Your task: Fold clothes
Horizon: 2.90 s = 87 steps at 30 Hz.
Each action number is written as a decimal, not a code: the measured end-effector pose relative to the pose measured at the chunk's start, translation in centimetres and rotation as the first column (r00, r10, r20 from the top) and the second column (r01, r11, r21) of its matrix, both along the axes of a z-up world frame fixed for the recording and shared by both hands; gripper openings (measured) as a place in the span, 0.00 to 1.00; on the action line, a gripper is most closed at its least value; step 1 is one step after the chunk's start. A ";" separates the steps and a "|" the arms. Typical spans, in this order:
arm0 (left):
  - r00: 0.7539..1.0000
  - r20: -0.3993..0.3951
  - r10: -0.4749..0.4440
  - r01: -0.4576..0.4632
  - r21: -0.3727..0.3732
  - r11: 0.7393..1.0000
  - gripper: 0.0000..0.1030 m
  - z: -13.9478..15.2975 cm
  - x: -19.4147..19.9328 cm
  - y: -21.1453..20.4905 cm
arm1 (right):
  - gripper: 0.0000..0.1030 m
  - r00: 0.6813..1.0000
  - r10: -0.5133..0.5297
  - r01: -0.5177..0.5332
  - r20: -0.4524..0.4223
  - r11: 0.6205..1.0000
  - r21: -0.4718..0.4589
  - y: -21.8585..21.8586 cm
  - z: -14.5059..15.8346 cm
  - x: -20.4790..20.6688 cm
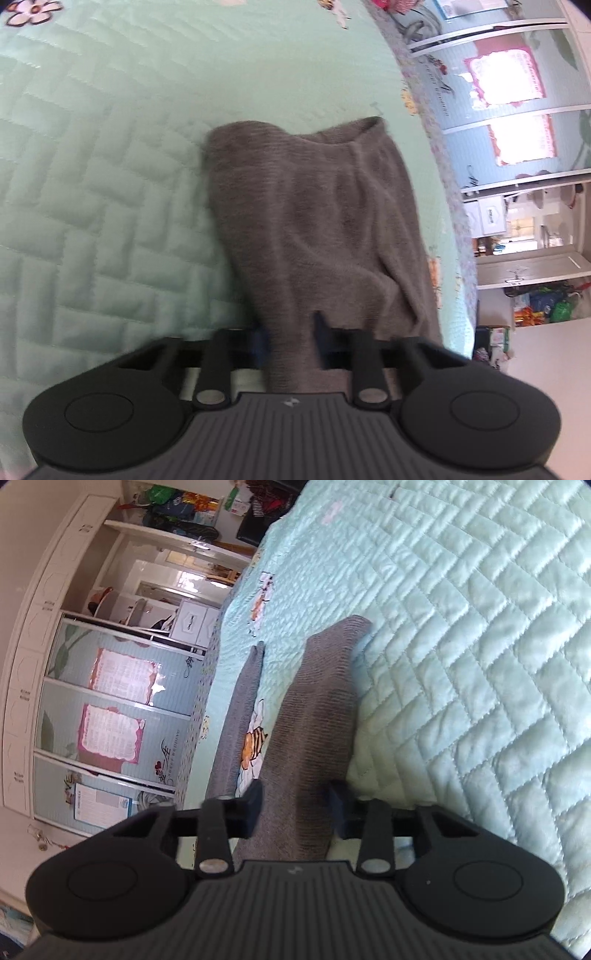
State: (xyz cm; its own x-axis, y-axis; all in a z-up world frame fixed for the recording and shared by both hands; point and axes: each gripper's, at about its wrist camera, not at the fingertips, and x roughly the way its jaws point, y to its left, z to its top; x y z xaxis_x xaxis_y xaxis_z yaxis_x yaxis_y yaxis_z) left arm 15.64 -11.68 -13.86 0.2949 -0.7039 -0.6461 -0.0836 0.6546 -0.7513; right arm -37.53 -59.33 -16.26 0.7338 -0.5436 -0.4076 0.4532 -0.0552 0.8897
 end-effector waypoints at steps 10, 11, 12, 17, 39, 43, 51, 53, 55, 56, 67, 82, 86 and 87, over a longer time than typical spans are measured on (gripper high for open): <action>1.000 0.015 -0.008 0.008 -0.033 0.999 0.35 0.0 -0.1 0.1 | 0.31 1.000 -0.013 0.013 -0.017 1.000 -0.001 0.9 0.0 -0.6; 1.000 0.016 -0.007 0.007 -0.044 0.999 0.40 0.0 0.1 0.0 | 0.36 0.999 -0.015 0.014 -0.048 1.000 -0.015 1.2 0.5 -0.7; 1.000 0.012 -0.004 0.005 -0.046 0.999 0.40 0.0 0.3 -0.2 | 0.43 0.997 -0.019 0.016 -0.077 0.999 -0.032 1.3 1.0 -0.7; 1.000 0.005 -0.012 0.012 -0.017 1.000 0.47 0.3 1.3 -1.5 | 0.57 0.989 -0.028 0.018 -0.148 0.997 -0.069 0.5 1.6 0.3; 0.987 0.158 -0.026 0.033 -0.042 0.999 0.07 5.0 1.1 -2.8 | 0.05 0.993 0.059 -0.070 -0.104 0.992 -0.108 -1.4 6.6 2.9; 0.982 0.186 -0.021 0.029 -0.040 0.999 0.06 6.6 1.7 -4.0 | 0.05 0.995 0.072 -0.079 -0.072 0.993 -0.093 -3.3 8.5 4.4; 0.981 0.196 0.004 0.011 -0.075 0.997 0.07 9.7 5.6 -7.4 | 0.05 1.000 0.027 -0.027 0.001 0.999 0.023 -9.0 10.3 8.1; 0.981 0.194 0.000 0.013 -0.068 0.998 0.07 10.3 7.0 -9.0 | 0.05 1.000 0.019 -0.019 0.001 0.999 0.046 -10.6 10.6 9.5; 0.980 0.197 -0.007 0.018 -0.054 0.998 0.07 10.7 8.5 -10.9 | 0.05 1.000 0.007 -0.007 -0.002 0.997 0.074 -12.2 10.4 10.9; 0.978 0.207 -0.015 0.024 -0.039 0.999 0.07 10.9 9.2 -11.9 | 0.05 1.000 0.002 -0.001 -0.003 0.996 0.088 -12.9 10.1 11.8; 0.989 0.127 -0.074 0.047 0.210 0.977 0.10 6.0 18.9 -20.8 | 0.10 0.994 0.012 0.011 -0.106 0.977 0.214 -22.4 5.5 21.6; 1.000 0.004 -0.015 0.015 -0.007 1.000 0.49 5.5 16.0 -13.4 | 0.43 0.983 0.118 -0.128 -0.141 0.990 -0.063 -18.3 8.7 17.7; 0.999 0.028 -0.035 0.036 -0.051 0.998 0.51 5.3 12.7 -11.0 | 0.44 0.922 0.273 -0.329 -0.273 0.926 -0.186 -12.6 9.8 18.9; 0.999 0.032 -0.034 0.036 -0.055 0.998 0.51 5.0 11.9 -10.5 | 0.44 0.906 0.296 -0.364 -0.303 0.910 -0.200 -11.2 9.7 19.1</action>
State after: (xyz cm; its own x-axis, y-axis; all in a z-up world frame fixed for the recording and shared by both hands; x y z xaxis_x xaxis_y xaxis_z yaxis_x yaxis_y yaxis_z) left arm 27.53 -22.16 -8.84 0.2890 -0.7488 -0.5964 -0.0374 0.6137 -0.7886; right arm -18.41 -70.57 -6.55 0.7743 -0.3964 -0.4933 0.6233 0.3428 0.7028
